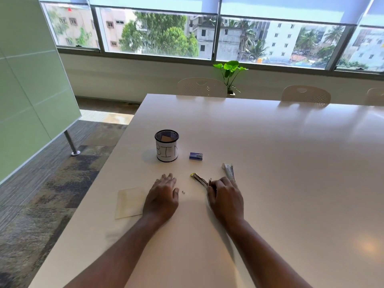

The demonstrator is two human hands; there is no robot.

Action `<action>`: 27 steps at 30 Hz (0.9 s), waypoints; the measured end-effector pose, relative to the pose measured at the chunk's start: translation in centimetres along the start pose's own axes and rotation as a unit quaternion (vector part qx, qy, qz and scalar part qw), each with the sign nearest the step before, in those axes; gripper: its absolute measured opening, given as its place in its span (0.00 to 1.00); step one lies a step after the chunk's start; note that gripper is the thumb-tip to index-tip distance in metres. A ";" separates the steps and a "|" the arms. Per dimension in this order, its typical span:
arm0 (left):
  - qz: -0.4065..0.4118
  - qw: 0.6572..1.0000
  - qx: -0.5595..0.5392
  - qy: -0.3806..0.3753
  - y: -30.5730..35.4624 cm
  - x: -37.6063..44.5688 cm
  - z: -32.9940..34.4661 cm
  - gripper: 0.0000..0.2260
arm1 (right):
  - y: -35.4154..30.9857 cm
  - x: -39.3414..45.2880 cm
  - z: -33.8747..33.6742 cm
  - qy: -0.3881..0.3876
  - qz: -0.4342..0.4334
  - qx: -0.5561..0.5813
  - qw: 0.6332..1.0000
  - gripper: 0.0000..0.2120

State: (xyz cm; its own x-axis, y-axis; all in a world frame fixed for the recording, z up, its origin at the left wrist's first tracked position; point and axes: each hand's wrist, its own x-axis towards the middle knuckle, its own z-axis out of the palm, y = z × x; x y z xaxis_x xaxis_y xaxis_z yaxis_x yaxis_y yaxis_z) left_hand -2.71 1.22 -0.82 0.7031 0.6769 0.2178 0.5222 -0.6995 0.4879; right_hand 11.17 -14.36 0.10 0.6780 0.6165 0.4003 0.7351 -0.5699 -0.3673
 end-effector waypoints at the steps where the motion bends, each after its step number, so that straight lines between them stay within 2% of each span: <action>1: 0.003 1.000 -0.001 -0.005 0.0 0.0 -0.1 0.23 | 0.1 0.0 0.0 -0.002 0.001 -0.003 1.000 0.12; 4: 0.009 0.999 -0.027 -0.021 0.0 0.3 -0.7 0.22 | 0.1 -0.2 -0.3 0.006 0.006 0.006 1.000 0.13; 7: 0.012 0.998 -0.048 -0.023 -0.1 0.7 -2.0 0.21 | 0.1 -0.6 -0.4 0.061 -0.006 0.038 0.997 0.12; 11: 0.034 0.999 0.009 0.015 -1.5 0.7 -3.4 0.21 | -0.2 -1.0 -0.4 0.117 -0.068 0.062 0.989 0.06; 14: 0.018 0.998 0.053 0.009 -3.4 1.2 -3.9 0.25 | -0.7 -1.2 -0.3 0.138 -0.123 0.063 0.981 0.04; 17: 0.009 0.997 0.079 -0.023 -4.7 1.1 -3.5 0.28 | -1.8 -1.5 0.1 0.100 -0.149 0.116 0.977 0.05; 20: 0.025 0.996 0.082 -0.027 -4.5 1.0 -2.8 0.28 | -3.4 -1.6 0.7 0.034 -0.110 0.190 0.975 0.07; 23: 0.030 0.995 0.092 -0.039 -4.5 1.1 -2.7 0.29 | -4.1 -0.8 1.6 -0.057 -0.067 0.142 0.986 0.13; 27: 0.027 0.994 0.094 -0.047 -4.8 1.0 -2.8 0.30 | -3.8 -0.1 2.0 -0.104 -0.066 0.111 0.986 0.15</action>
State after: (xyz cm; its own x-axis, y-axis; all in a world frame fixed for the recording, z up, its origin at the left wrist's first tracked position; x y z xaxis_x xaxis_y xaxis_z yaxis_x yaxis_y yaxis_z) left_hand -5.82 5.88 -0.56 0.7700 0.6191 0.1543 0.5572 -0.7703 0.3101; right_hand 8.32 -11.14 -0.23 0.5445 0.7886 0.2857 0.7841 -0.3577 -0.5071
